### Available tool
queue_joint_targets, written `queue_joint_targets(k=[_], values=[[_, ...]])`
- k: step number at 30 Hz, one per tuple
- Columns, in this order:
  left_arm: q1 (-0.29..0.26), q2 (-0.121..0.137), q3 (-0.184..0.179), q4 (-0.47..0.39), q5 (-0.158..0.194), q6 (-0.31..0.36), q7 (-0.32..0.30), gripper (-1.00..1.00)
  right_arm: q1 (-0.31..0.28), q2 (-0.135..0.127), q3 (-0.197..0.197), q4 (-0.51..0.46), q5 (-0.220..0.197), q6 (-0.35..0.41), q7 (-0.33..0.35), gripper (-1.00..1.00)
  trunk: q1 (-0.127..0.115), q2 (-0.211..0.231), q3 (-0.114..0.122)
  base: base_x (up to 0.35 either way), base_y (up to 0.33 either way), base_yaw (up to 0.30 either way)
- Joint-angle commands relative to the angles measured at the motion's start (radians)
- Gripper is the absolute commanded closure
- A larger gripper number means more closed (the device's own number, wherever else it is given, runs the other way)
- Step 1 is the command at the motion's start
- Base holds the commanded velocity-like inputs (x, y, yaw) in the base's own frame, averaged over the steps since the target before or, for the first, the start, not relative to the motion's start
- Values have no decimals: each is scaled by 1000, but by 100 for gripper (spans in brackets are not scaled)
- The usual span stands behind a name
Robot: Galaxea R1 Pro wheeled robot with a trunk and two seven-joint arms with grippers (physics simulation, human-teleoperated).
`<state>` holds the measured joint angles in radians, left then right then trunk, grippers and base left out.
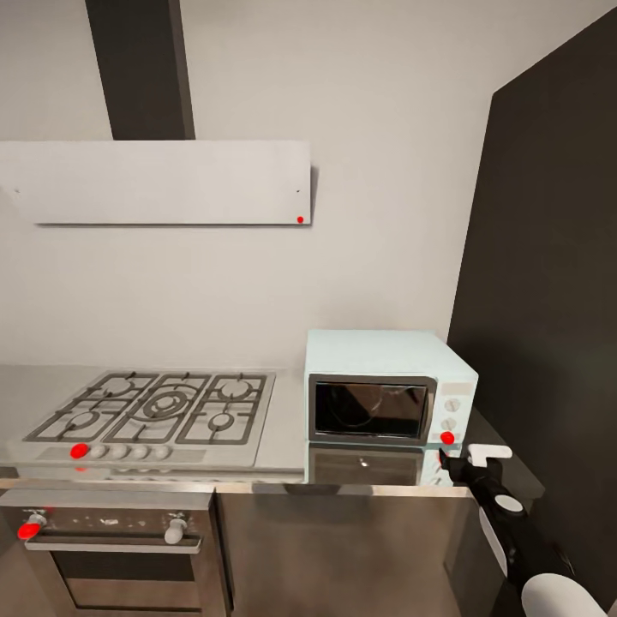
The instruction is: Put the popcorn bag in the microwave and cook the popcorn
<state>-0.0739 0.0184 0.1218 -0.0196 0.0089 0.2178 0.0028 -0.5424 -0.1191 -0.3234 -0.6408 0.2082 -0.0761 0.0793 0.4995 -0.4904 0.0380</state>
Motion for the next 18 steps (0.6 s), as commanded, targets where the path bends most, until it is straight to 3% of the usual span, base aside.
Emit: queue_joint_targets(k=[1, 14, 18], values=[[0, 0, 7, -2, 1, 6, 0, -100, -1, 1, -8, 2, 10, -6, 8, -100, 0, -1, 0, 0, 0, 0], [0, 0, 7, -2, 2, 6, 0, -100, -1, 1, -11, 8, 9, -7, 7, -100, 0, -1, 0, 1, 0, 0], [0, 0, 7, -2, 1, 6, 0, -100, -1, 1, -12, 50, 9, -9, 7, -100, 0, -1, 0, 171, 0, 0]])
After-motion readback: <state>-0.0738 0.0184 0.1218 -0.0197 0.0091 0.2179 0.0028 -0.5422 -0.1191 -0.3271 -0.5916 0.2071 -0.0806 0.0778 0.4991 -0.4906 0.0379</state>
